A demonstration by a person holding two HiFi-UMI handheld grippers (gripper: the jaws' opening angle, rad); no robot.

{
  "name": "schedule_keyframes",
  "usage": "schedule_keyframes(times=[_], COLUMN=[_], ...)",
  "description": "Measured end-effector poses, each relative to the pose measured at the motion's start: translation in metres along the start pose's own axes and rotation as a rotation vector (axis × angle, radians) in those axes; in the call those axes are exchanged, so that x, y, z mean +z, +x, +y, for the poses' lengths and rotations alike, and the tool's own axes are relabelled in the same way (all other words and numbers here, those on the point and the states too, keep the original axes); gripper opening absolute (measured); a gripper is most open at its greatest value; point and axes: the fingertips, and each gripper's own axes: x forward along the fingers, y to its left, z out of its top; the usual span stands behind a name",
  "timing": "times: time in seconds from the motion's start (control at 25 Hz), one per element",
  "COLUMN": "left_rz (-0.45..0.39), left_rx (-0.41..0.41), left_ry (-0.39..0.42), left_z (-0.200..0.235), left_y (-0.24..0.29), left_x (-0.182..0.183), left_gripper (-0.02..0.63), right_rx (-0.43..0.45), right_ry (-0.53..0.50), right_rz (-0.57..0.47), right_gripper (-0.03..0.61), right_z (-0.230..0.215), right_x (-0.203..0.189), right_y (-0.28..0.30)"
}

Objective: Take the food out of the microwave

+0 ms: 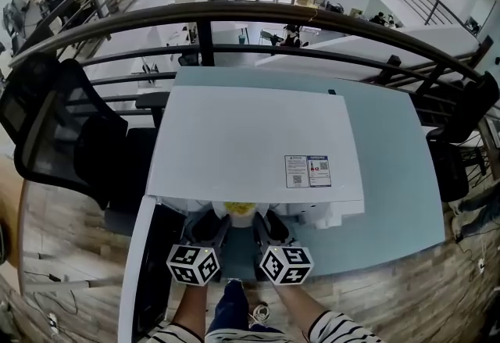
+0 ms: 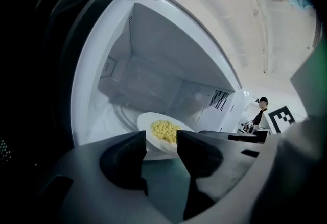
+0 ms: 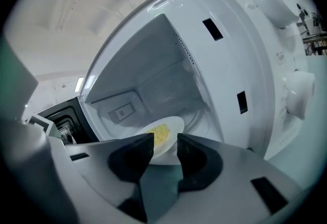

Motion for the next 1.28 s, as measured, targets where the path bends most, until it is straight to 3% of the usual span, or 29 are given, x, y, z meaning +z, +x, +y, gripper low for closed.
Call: schedule_keyframes(times=[0.32,0.68,0.88,1.28], left_rz=[-0.015,0.013,0.033,0.05], left_rx=[0.012,-0.027,-0.043,-0.041], left_ry=[-0.04,-0.236,-0.254,-0.27], left_z=[-0.003,0.01,0.009,0.001], left_y=[-0.013,-0.001,0.005,-0.009], left_x=[-0.006,-0.014,-0.017,-0.022], left_gripper=[0.166,0.181,0.158,0.126], right_rx=[0.01,0.036,0.084,0.065], right_ry=[0.017,0.169,0.25,0.241], right_rz=[0.009,0.01,0.015,0.038], right_gripper=[0.147,0.15,0.129,0.106], right_z=[0.0,-0.011,-0.007,-0.002], right_x=[-0.007,-0.011,-0.013,-0.018], right_y=[-0.01,0.001,0.006,-0.009])
